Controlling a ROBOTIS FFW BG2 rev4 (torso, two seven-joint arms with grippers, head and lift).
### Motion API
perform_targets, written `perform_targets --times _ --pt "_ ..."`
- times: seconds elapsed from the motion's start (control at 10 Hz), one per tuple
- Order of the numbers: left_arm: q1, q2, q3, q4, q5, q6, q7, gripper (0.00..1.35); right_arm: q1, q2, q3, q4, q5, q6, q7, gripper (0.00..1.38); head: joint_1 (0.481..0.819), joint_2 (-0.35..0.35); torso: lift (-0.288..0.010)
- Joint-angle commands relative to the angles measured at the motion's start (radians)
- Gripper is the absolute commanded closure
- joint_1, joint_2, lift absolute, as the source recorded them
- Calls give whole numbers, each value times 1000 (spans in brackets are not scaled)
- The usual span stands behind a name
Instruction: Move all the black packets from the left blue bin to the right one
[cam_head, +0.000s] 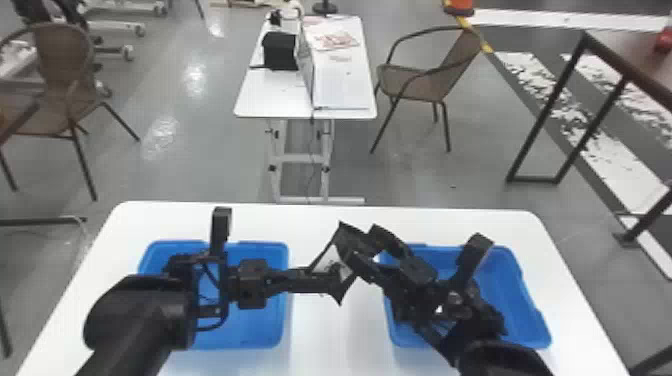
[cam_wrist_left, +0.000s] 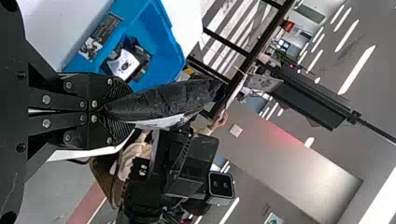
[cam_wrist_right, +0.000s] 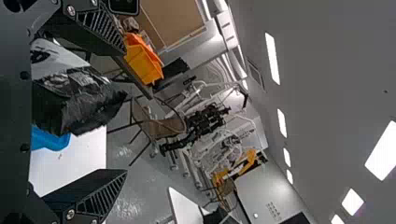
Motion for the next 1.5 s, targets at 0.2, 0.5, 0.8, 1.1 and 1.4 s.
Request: perform_targets --times 0.2,0.5,0.8,1.1,1.4 --pt "-15 -12 -11 17 9 1 -3 1213 -41 -1 35 42 24 29 30 990 695 -36 0" --pt "-4 -17 15 17 20 -5 17 1211 -23 0 35 46 -19 -30 -4 1279 695 -37 0" --pt "31 -19 36 16 101 18 84 424 -21 0 34 73 -104 -59 -4 1279 695 -42 0" --pt "178 6 107 -148 227 225 179 190 -44 -3 -81 163 -93 -80 -27 1279 695 -58 0" --pt "411 29 273 -490 416 225 468 190 -126 -55 -187 364 -35 -100 -71 1277 695 -78 0"
